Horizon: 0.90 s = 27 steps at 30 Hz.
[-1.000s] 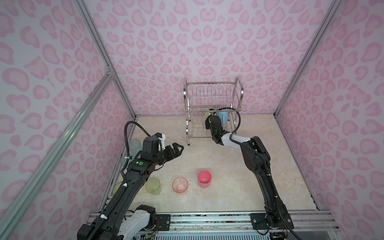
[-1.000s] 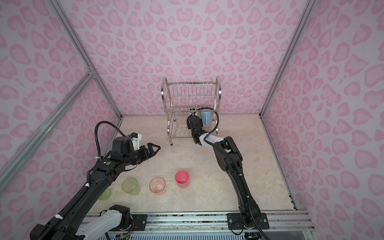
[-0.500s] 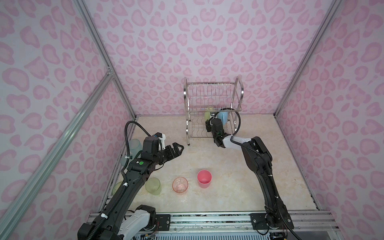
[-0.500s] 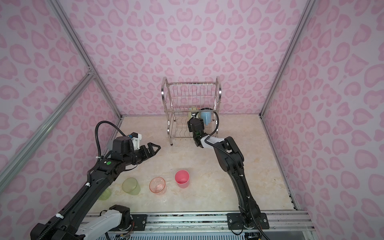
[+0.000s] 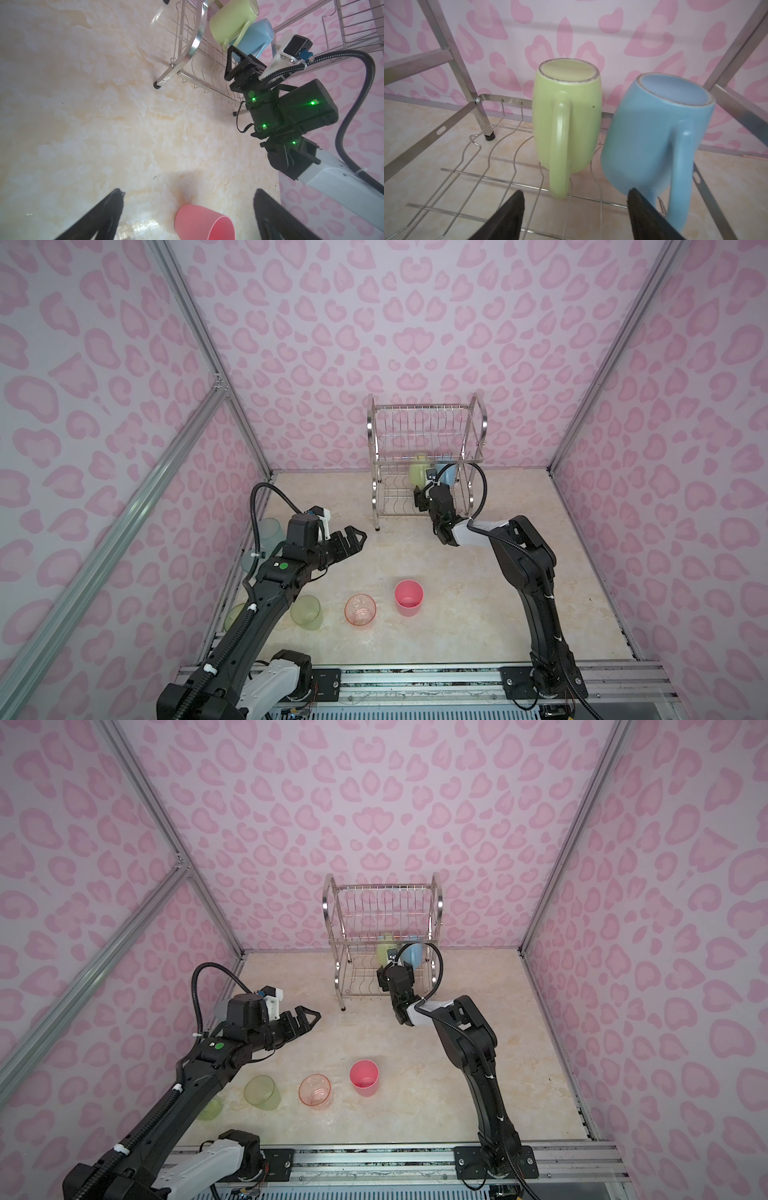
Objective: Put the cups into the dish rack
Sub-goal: 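Open the right gripper to release the green mug, then withdraw the right gripper from the rack while the left gripper reaches the teal cups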
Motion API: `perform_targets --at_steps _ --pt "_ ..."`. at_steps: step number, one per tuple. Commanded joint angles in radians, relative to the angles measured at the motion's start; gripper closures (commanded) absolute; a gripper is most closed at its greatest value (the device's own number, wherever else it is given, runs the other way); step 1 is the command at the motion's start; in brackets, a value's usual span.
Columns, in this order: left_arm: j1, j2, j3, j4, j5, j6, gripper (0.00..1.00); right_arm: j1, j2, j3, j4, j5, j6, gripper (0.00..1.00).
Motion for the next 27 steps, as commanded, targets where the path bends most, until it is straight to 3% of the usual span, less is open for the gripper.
perform_targets --at_steps 1,19,27 --pt "0.000 0.006 -0.001 0.015 -0.012 0.014 0.01 0.005 -0.018 -0.044 0.086 -0.003 -0.005 0.22" --pt "0.000 0.085 -0.002 -0.036 -0.093 0.032 0.03 0.042 -0.117 -0.287 0.372 -0.008 -0.043 0.23" --pt "0.000 0.132 0.071 -0.112 -0.151 0.067 0.05 0.067 -0.199 -0.375 0.449 -0.070 -0.066 0.23"
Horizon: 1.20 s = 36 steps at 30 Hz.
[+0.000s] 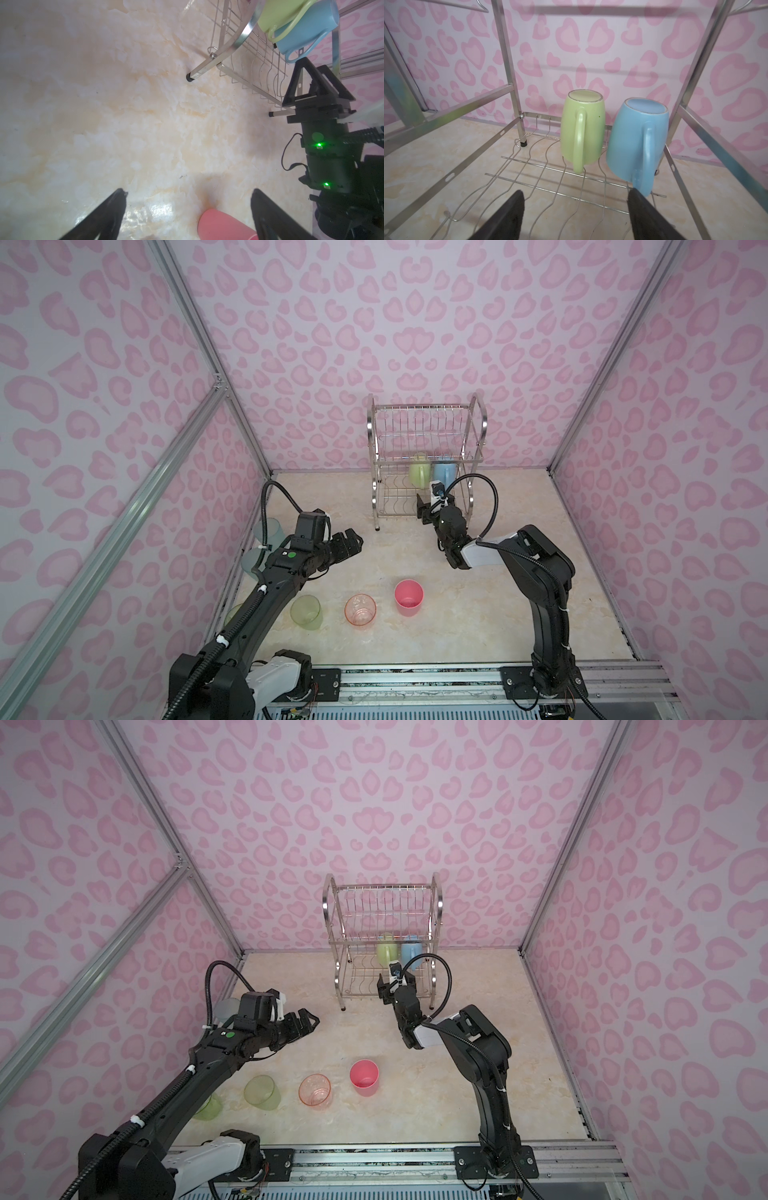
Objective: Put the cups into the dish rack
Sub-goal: 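Withdraw the right gripper from the rack while the left gripper reaches the teal cups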
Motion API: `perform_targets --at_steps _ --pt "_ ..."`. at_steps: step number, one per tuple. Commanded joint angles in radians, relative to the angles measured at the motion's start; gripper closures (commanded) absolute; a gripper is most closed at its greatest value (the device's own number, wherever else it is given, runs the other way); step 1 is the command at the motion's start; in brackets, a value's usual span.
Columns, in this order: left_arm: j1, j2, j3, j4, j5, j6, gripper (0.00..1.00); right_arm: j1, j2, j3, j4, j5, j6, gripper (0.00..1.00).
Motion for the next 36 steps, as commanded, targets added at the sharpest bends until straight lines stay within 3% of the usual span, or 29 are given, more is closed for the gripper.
perform_targets --at_steps 1,11,21,27,36 --pt "0.000 0.018 0.045 -0.054 -0.055 0.035 0.05 0.009 -0.029 -0.027 0.076 -0.039 -0.020 0.23" --pt "0.001 0.088 0.181 -0.187 -0.172 0.119 0.06 0.037 -0.143 -0.094 -0.051 -0.156 0.027 0.23" --pt "0.006 0.148 0.287 -0.305 -0.297 0.196 0.08 0.048 -0.281 -0.115 -0.329 -0.301 0.153 0.26" --pt "0.045 0.182 0.384 -0.396 -0.389 0.261 0.09 0.091 -0.342 -0.134 -0.444 -0.348 0.135 0.28" --pt "0.100 0.275 0.511 -0.421 -0.477 0.283 0.10 0.097 -0.365 -0.154 -0.447 -0.562 0.086 0.29"
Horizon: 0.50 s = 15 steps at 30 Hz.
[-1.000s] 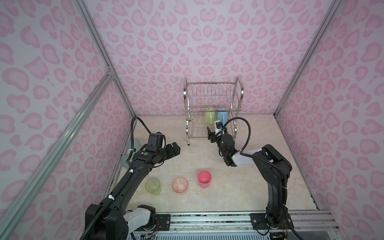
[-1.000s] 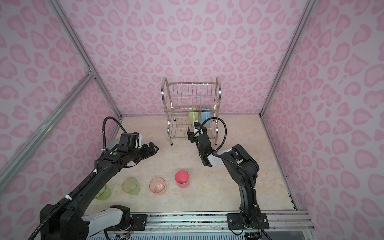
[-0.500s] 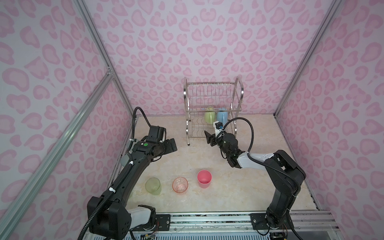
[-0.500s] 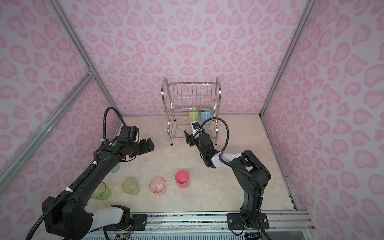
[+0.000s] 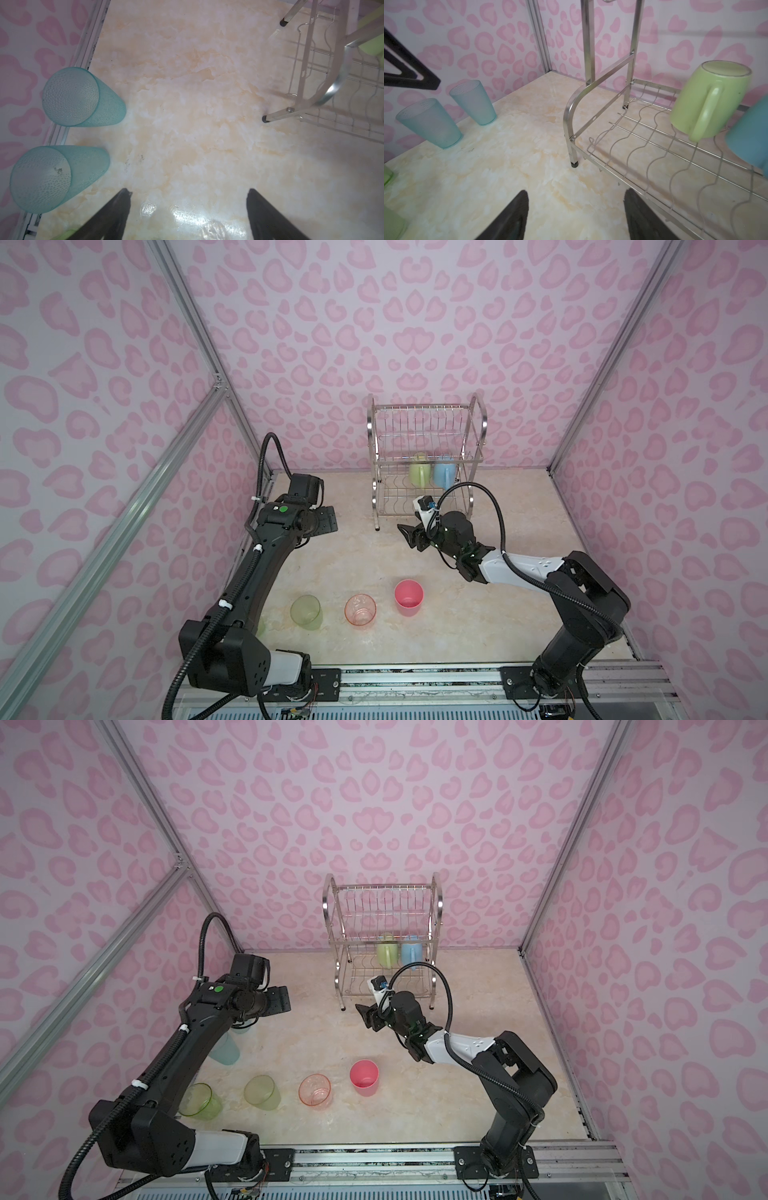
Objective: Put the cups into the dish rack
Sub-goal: 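Withdraw the right gripper from the rack while the left gripper reaches the teal cups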
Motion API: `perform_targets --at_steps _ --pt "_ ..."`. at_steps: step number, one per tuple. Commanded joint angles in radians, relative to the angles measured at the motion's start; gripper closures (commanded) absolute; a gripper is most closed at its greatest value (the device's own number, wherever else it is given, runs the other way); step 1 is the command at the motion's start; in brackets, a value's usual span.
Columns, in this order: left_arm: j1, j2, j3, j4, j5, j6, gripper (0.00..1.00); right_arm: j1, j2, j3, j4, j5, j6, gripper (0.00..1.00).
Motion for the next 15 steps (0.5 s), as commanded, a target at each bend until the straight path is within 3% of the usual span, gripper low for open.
perform_targets --at_steps 1,11,15 --pt "0.024 0.046 0.047 -0.014 -0.075 0.017 0.10 0.002 -0.005 -0.014 0.003 -0.104 -0.027 0.29" --pt "0.133 0.248 0.156 0.024 -0.206 0.053 0.11 -0.028 -0.066 -0.094 0.067 -0.166 -0.010 0.30" --pt "0.206 0.348 0.212 0.040 -0.177 0.044 0.12 -0.030 -0.080 -0.054 -0.022 -0.192 -0.040 0.31"
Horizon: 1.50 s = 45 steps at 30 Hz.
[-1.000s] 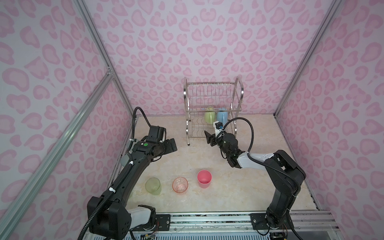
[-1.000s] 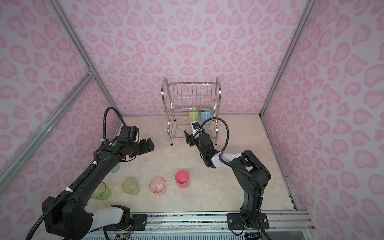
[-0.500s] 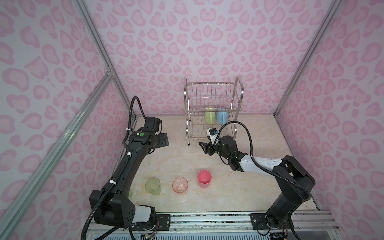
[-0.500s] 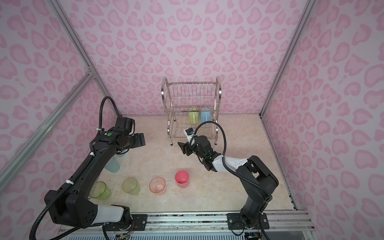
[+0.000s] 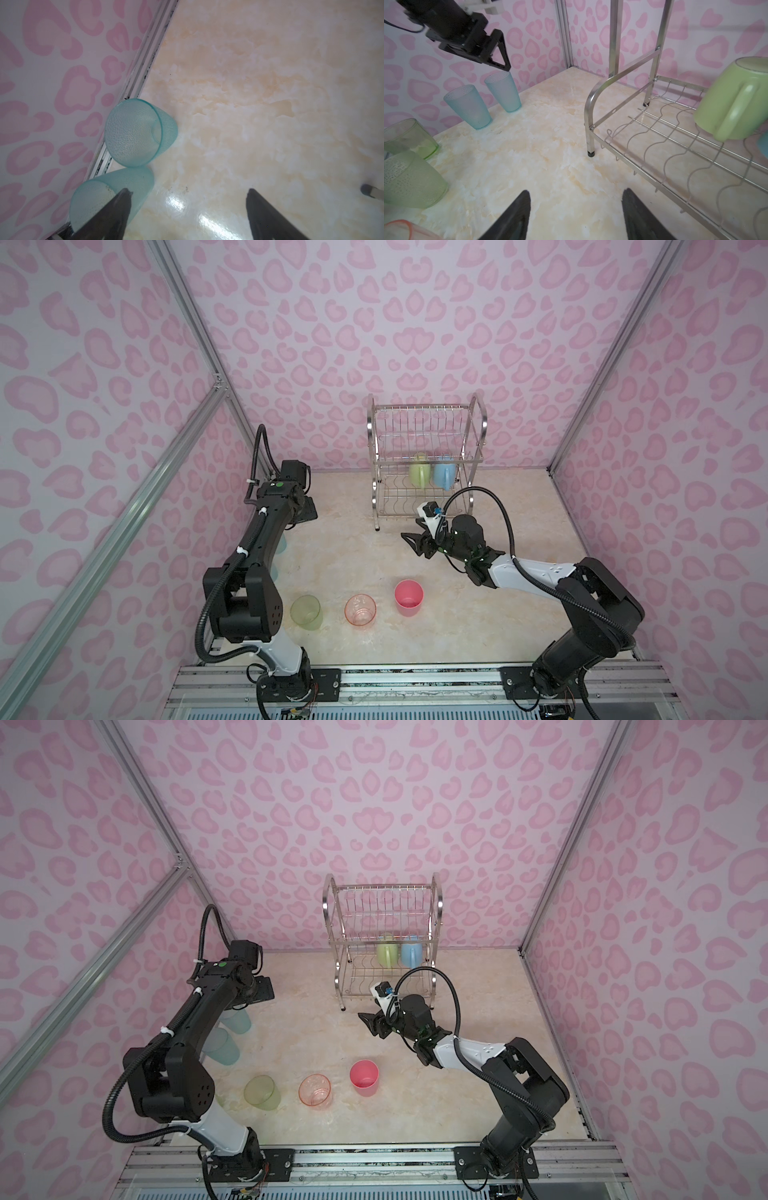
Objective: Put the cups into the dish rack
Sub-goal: 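Withdraw the right gripper from the rack while the left gripper reaches the teal cups, then grasp the translucent teal cup rim with the left gripper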
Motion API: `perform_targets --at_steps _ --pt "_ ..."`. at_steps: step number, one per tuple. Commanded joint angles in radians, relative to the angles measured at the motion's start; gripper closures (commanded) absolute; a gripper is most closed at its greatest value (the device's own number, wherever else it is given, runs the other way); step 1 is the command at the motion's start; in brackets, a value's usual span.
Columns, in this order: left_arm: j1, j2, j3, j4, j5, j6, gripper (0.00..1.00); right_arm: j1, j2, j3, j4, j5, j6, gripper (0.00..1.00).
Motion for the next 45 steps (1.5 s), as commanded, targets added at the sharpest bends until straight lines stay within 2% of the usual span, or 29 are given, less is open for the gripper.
perform_targets --at_steps 1,5,10,19,32,37,45 --pt "0.043 0.059 0.045 0.025 -0.003 -0.005 0.12 0.001 -0.001 0.017 -0.024 -0.045 -0.015 0.31" --pt "0.079 0.101 0.066 0.034 0.008 -0.012 0.15 0.002 0.028 0.030 0.004 -0.089 0.030 0.32" --pt "0.121 0.122 0.063 0.058 0.071 -0.014 0.20 0.002 0.073 0.046 0.040 -0.154 0.094 0.34" --pt "0.143 0.176 0.062 0.087 0.102 -0.009 0.30 0.022 0.104 0.084 -0.015 -0.161 0.081 0.36" --pt "0.146 0.260 0.094 0.071 0.103 -0.023 0.54 0.034 0.106 0.096 -0.037 -0.150 0.078 0.36" --pt "0.150 0.268 0.088 0.066 0.095 -0.027 0.71 0.034 0.108 0.099 -0.042 -0.146 0.080 0.37" --pt "0.149 0.246 0.080 0.064 0.100 -0.028 0.83 0.034 0.114 0.098 -0.037 -0.139 0.092 0.37"
